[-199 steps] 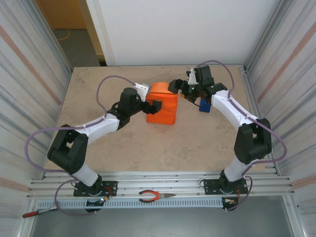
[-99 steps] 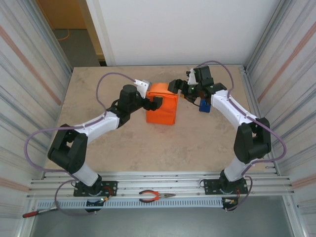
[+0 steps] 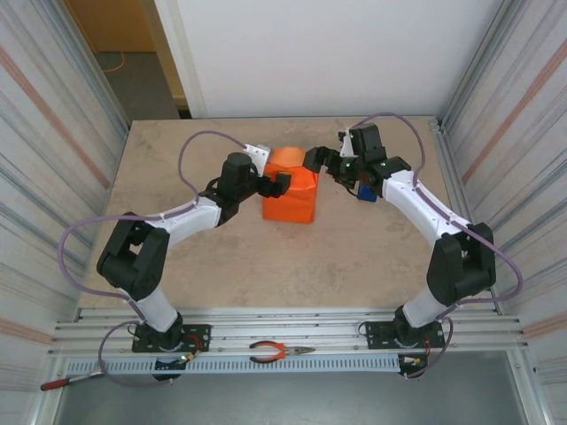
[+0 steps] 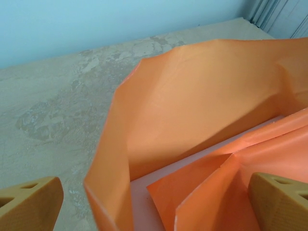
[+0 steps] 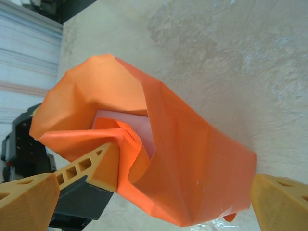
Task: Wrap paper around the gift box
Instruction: Fold the wrapping paper for the gift box.
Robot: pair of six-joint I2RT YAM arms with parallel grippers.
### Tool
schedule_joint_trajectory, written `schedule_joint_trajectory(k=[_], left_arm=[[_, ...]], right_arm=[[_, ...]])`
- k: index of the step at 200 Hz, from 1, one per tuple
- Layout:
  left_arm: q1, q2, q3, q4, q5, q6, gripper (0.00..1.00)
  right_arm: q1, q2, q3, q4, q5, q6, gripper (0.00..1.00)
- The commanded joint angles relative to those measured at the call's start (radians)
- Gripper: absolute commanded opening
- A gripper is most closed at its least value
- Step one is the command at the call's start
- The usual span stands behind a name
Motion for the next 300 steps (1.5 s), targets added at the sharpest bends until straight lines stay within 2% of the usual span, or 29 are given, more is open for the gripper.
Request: schedule_joint_trajectory(k=[1,29,89,122,145,162,184,222,268,300], left_arm=[[0.004,-0.003,0.02,-0.018,-0.019,0.015,0.99],[0.003,-0.011,0.014,-0.019,-0.01,0.007,0.99],[0.006,-0.061,0.018,-0.041,-0.011,-0.007,0.99],[0.038,-0.173,-0.001,-0.037,0.017,-0.03,0.99],[0.078,-0.233,-0.007,-0.029,0.031,-0.085,0.99],[0.116,-0.264,-0.04,0.02,0.086,-0.149,0.99],[0.162,-0.281,-0.096,0.112,0.252,-0.179,0.97],[0.153,-0.238,-0.081,0.005,0.355,-0.113,0.82],[0.066,-0.185,-0.08,-0.036,0.245,0.005,0.82],[0.05,-0.118,-0.054,-0.034,0.154,0.031,0.81]], right_arm=[[0.062,-0.032,-0.02,-0.045,0.155,-0.072,1.0],[0.105,-0.016,-0.036,-0.032,0.284,-0.084,0.99],[0.151,0.074,-0.085,0.063,0.463,-0.077,0.93],[0.156,0.086,-0.152,0.089,0.483,-0.067,0.85],[0.156,0.084,-0.168,0.091,0.473,-0.065,0.83],[0.156,0.082,-0.171,0.094,0.469,-0.065,0.83],[0.157,0.083,-0.169,0.093,0.461,-0.068,0.81],[0.158,0.088,-0.169,0.088,0.45,-0.068,0.8],[0.159,0.088,-0.176,0.083,0.447,-0.07,0.8],[0.163,0.084,-0.181,0.085,0.447,-0.068,0.8]])
